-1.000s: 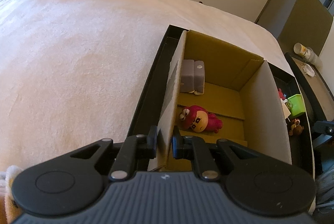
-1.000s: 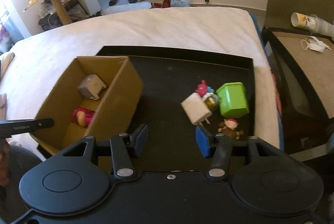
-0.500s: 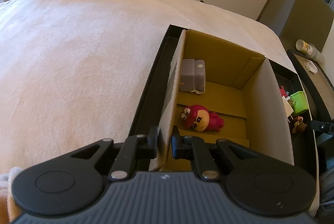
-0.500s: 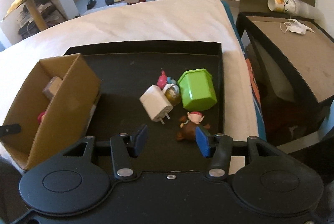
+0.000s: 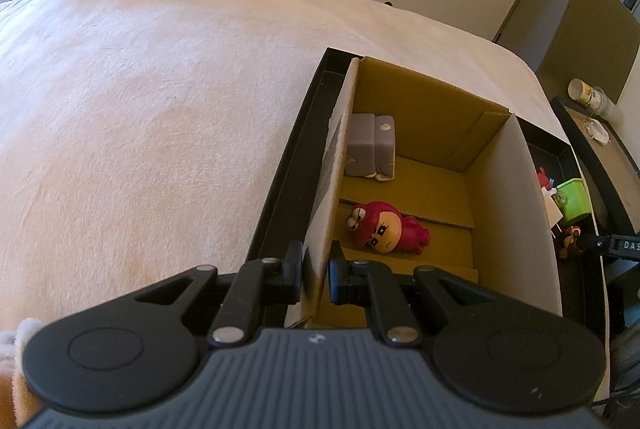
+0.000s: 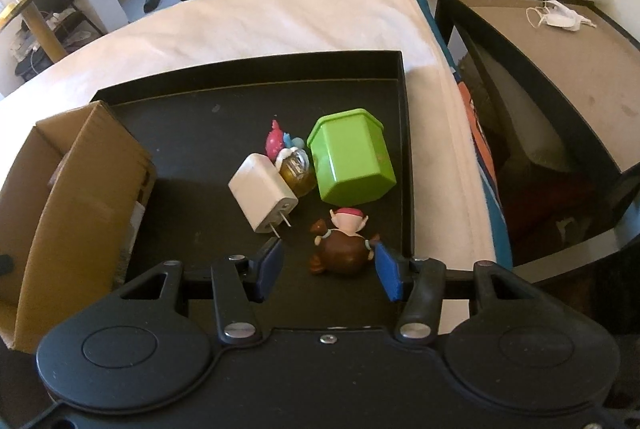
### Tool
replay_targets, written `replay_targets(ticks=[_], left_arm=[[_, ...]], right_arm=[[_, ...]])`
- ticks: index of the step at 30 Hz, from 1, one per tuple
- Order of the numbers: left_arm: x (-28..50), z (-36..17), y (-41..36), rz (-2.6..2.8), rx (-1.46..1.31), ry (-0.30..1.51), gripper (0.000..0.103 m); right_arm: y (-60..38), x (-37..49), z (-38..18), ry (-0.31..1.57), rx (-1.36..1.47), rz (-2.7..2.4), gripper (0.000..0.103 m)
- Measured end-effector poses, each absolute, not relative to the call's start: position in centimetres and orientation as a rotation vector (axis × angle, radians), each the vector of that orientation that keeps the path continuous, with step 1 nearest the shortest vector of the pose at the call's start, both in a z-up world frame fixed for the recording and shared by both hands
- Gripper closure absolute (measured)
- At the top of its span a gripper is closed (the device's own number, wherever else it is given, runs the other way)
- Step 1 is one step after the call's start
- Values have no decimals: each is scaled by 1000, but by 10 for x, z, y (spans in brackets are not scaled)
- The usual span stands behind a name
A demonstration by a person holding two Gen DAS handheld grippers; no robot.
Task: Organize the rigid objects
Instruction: 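Move the right tool to the brown figure with pink hat and grasp it, then lift the brown figure into the cardboard box with the right tool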
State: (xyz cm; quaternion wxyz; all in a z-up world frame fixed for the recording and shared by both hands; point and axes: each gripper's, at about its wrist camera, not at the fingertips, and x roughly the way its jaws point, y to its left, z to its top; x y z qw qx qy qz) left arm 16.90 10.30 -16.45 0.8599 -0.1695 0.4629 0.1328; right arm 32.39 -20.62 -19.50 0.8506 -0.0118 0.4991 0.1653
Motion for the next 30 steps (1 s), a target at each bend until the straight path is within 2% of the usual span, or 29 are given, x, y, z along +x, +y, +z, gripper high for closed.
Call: replay_targets(ticks=[11, 13, 14, 15, 30], left_arm=[[168, -165, 105, 276, -362, 970, 91], [168, -165, 105, 277, -362, 970, 91], [168, -165, 105, 277, -362, 970, 91], [168, -165, 105, 277, -362, 971, 91], [169, -164, 103, 279, -356, 973, 91]], right_arm=[[-192, 335, -208, 1074, -88, 343, 52], [-190, 337, -212, 1083, -101, 344, 57], [-189, 337, -213, 1086, -109, 341, 66], [-189, 337, -215, 1089, -117, 338, 67], [-192, 318, -190, 1046, -72, 363, 68]])
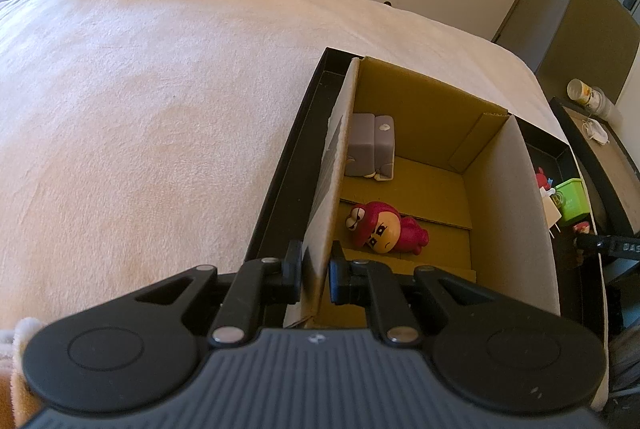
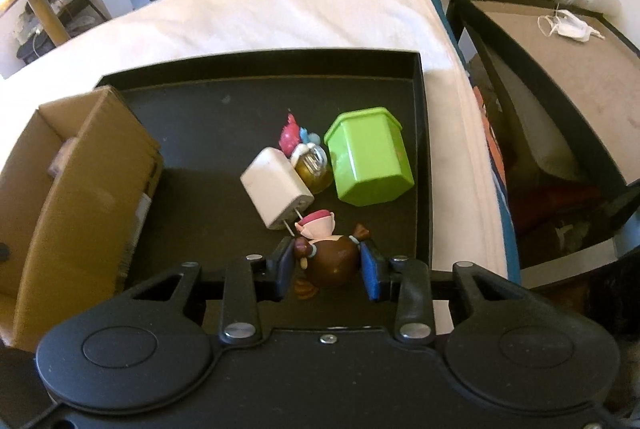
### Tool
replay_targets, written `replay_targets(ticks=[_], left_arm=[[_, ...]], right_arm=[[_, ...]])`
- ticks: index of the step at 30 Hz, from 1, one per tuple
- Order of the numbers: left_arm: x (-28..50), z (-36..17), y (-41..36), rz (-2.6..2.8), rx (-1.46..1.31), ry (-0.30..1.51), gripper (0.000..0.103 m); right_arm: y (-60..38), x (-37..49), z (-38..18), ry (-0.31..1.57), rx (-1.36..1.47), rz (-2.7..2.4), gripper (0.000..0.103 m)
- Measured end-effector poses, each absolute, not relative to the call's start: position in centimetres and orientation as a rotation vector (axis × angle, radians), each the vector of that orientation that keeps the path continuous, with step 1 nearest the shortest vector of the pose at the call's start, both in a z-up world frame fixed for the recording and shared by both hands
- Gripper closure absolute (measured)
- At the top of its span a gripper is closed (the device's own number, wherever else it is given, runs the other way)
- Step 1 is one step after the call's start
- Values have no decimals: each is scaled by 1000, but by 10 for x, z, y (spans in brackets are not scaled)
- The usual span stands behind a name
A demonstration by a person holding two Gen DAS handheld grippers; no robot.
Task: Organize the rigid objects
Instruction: 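Lift the brown figure into the cardboard box with the right tool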
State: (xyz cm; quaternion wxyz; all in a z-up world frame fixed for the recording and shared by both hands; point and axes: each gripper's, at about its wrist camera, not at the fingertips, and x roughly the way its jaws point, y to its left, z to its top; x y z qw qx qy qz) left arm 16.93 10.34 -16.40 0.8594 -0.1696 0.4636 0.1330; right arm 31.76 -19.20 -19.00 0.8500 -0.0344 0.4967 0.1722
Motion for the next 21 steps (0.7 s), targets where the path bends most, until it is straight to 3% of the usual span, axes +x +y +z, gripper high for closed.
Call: replay_targets(ticks=[21], left_arm=[[170, -164, 101, 278, -346, 972, 91]], right_arm=[[-168, 293, -133, 930, -49, 489, 68]])
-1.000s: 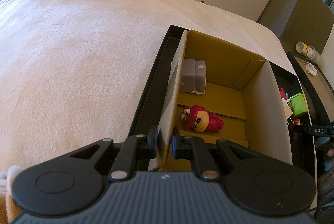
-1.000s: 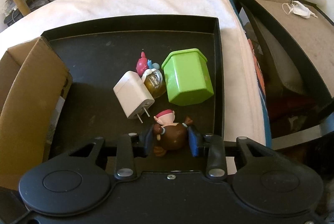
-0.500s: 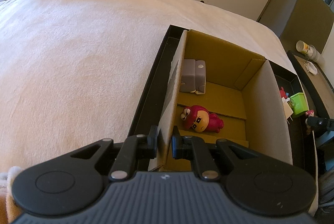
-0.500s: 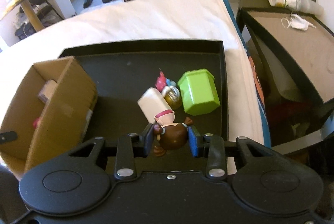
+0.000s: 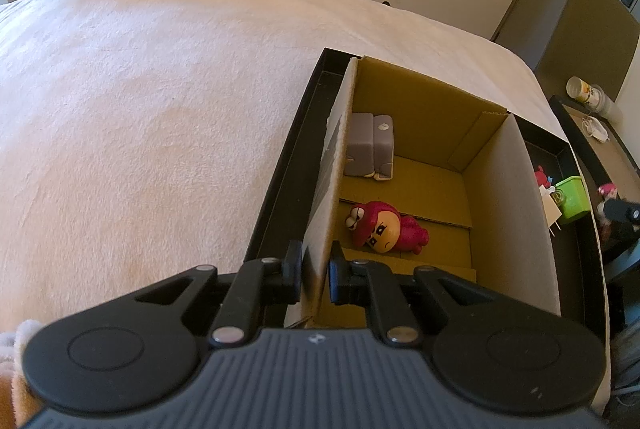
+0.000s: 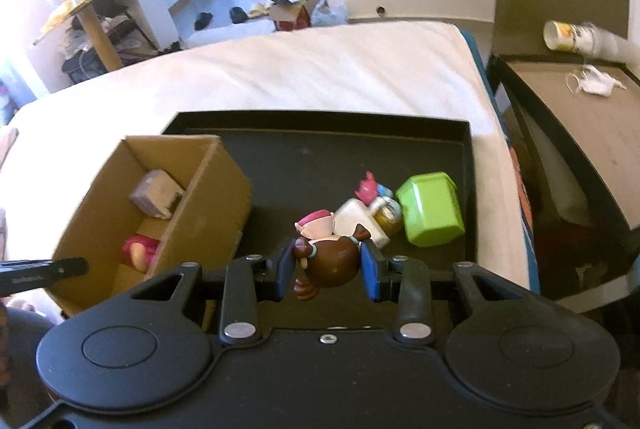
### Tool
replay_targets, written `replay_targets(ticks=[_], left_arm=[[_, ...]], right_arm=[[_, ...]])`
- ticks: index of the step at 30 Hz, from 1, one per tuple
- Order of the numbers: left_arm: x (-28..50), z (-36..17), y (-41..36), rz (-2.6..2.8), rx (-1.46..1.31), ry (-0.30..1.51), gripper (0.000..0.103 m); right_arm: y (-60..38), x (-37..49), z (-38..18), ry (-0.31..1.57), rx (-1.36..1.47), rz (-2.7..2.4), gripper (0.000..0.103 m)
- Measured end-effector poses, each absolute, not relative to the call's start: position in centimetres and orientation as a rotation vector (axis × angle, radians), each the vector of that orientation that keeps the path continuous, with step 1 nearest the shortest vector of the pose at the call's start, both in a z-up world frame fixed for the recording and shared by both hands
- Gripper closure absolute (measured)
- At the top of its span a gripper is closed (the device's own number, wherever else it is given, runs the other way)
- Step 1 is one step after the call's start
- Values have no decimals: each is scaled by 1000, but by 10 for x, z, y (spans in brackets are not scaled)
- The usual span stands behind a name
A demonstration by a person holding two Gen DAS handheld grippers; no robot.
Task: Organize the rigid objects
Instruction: 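Lift the brown figure into the cardboard box with the right tool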
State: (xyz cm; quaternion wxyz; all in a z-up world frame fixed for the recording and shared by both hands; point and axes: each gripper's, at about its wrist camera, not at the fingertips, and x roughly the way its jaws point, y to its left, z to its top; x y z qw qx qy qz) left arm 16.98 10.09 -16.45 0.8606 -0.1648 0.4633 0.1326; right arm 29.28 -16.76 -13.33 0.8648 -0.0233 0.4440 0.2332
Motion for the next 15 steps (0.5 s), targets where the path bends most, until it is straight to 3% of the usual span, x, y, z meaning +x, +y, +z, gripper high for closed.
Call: replay_targets(ticks=[15], left_arm=[[167, -165, 105, 257, -366, 964, 91]], right_arm=[[-117, 283, -95, 856, -60, 604, 68]])
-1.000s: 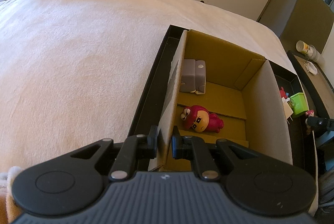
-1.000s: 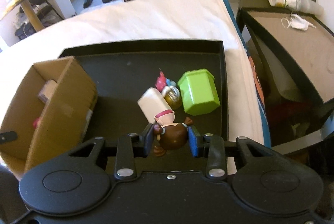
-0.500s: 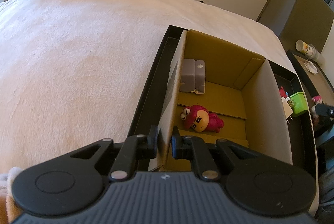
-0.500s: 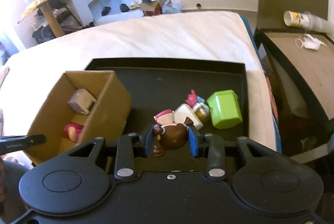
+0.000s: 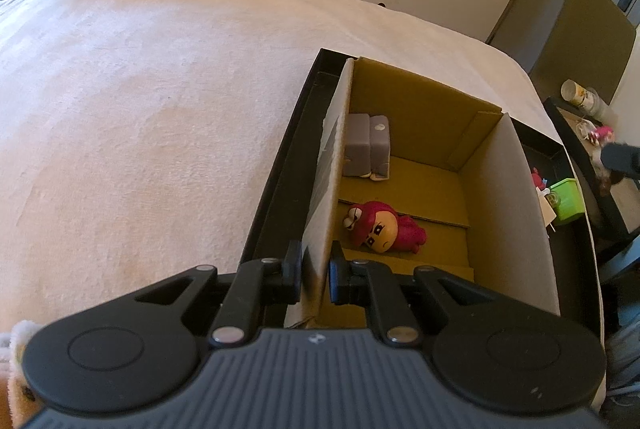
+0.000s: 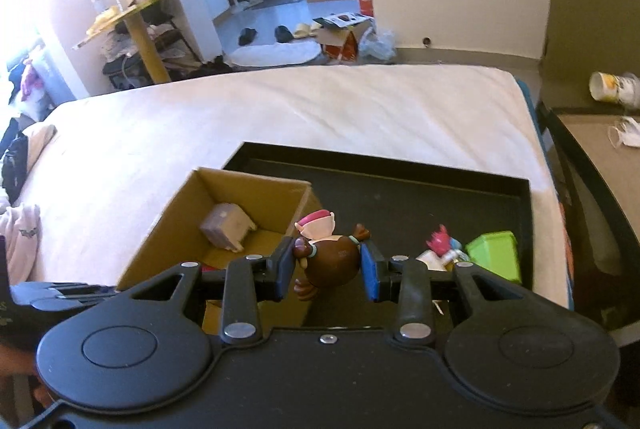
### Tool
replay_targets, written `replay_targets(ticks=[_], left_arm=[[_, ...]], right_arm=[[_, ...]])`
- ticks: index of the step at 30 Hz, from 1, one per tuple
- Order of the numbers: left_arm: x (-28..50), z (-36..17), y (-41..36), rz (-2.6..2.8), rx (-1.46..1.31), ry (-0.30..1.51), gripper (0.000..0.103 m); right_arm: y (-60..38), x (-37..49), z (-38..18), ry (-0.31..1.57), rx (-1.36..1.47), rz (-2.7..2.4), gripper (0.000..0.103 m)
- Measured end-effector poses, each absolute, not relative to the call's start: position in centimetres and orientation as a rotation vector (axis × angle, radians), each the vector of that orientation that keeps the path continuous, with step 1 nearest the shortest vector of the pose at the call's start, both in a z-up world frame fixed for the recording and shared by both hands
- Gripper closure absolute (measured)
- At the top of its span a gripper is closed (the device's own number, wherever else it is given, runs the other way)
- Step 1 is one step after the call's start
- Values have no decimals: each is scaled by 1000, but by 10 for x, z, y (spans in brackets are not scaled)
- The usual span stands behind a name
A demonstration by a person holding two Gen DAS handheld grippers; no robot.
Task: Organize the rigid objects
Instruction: 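Lift the brown figure into the cardboard box with the right tool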
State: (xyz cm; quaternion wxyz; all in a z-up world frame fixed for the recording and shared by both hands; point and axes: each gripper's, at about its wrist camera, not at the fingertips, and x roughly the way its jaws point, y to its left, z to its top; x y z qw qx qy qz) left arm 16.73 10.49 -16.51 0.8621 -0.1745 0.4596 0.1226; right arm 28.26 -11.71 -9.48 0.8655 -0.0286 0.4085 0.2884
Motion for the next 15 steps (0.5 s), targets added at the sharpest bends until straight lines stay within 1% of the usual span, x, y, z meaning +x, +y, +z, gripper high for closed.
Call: replay_targets(ticks=[8, 15], left_arm=[[166, -166, 108, 247, -377, 959, 91], [166, -167, 109, 240, -388, 954, 91]], right_arm=[[-90, 280, -90, 846, -77, 654, 68], [-64, 278, -96, 863, -96, 690, 68]])
